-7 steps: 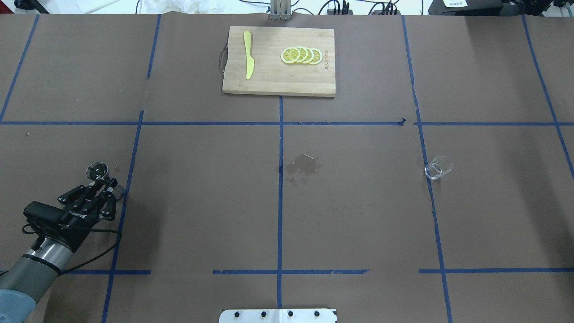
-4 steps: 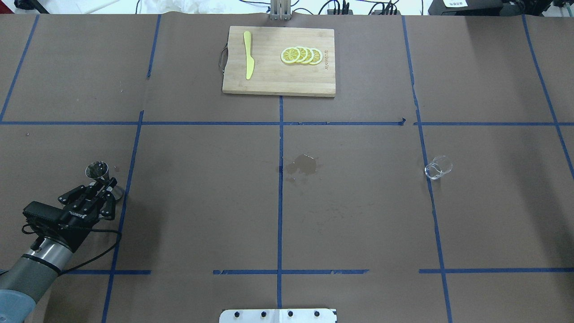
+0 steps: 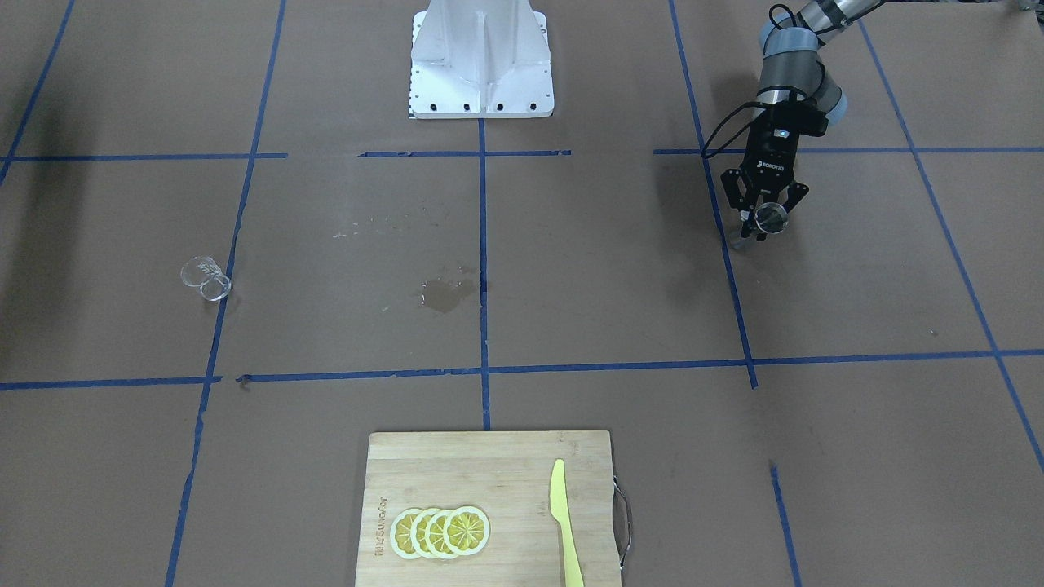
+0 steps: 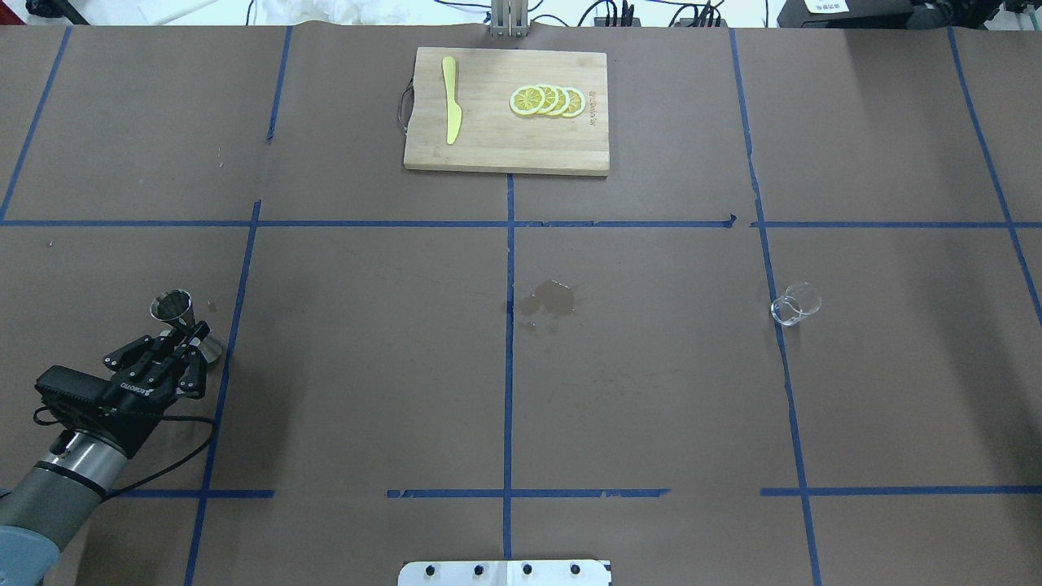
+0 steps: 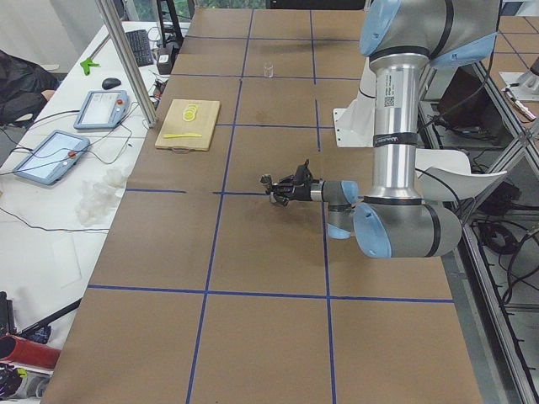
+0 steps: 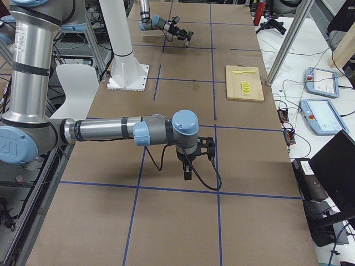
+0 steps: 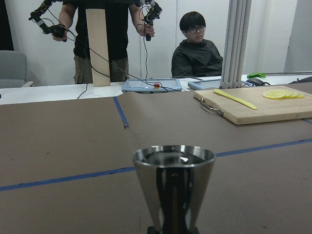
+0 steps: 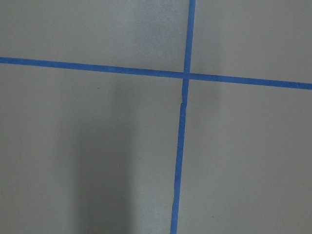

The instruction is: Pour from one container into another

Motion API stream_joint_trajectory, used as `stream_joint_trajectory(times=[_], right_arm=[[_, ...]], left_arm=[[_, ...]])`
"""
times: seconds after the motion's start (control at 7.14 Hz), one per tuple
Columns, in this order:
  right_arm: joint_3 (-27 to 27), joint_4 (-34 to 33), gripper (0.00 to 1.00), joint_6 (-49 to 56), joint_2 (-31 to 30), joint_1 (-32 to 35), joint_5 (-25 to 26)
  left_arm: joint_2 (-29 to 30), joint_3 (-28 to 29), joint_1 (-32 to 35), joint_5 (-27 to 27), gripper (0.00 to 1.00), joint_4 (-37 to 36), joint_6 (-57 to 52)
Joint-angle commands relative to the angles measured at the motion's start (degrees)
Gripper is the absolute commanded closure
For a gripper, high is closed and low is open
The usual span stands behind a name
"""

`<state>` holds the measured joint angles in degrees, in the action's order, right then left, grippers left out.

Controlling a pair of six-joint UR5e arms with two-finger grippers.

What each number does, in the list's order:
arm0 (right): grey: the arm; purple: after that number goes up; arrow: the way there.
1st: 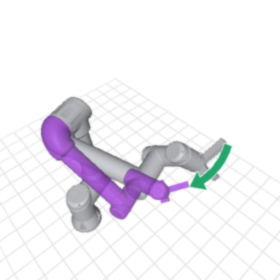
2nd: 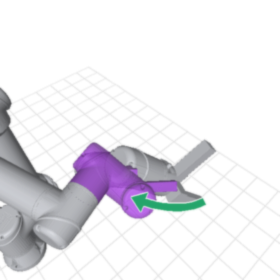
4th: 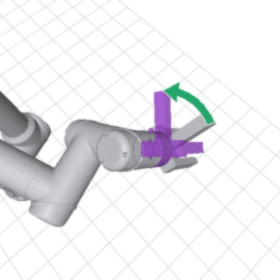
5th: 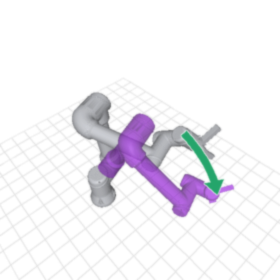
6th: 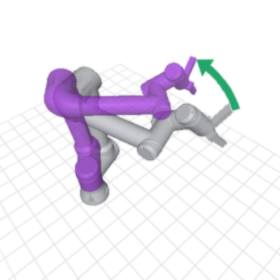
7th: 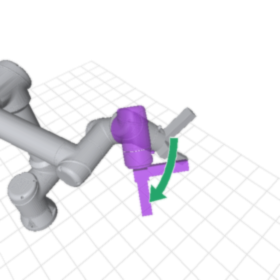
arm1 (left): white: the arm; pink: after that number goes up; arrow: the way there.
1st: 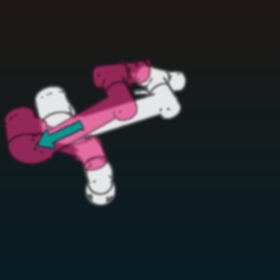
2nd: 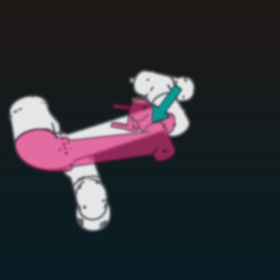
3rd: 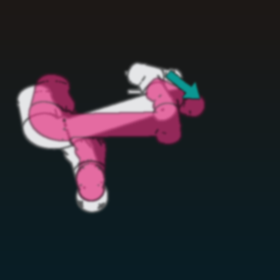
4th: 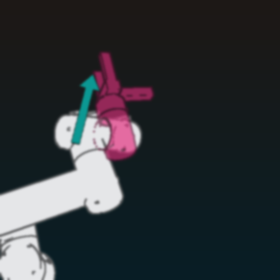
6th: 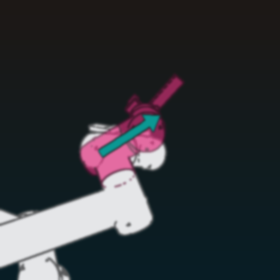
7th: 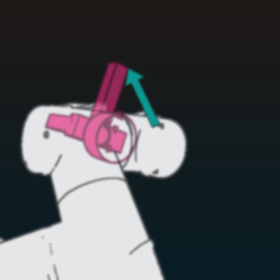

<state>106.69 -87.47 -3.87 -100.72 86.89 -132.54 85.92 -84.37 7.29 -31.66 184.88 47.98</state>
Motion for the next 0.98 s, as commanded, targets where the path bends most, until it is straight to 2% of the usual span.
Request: stream_joint_trajectory(times=[0.0,0.84], right_arm=[[0.0,0.0,0.00,0.0,0.0,0.1,-0.1],[0.4,0.0,0.00,0.0,0.0,0.9,-0.1]], left_arm=[[0.5,-0.1,0.0,0.3,0.99,0.1,-0.2],[1.8,0.3,-0.3,7.7,1.00,2.2,-0.9]])
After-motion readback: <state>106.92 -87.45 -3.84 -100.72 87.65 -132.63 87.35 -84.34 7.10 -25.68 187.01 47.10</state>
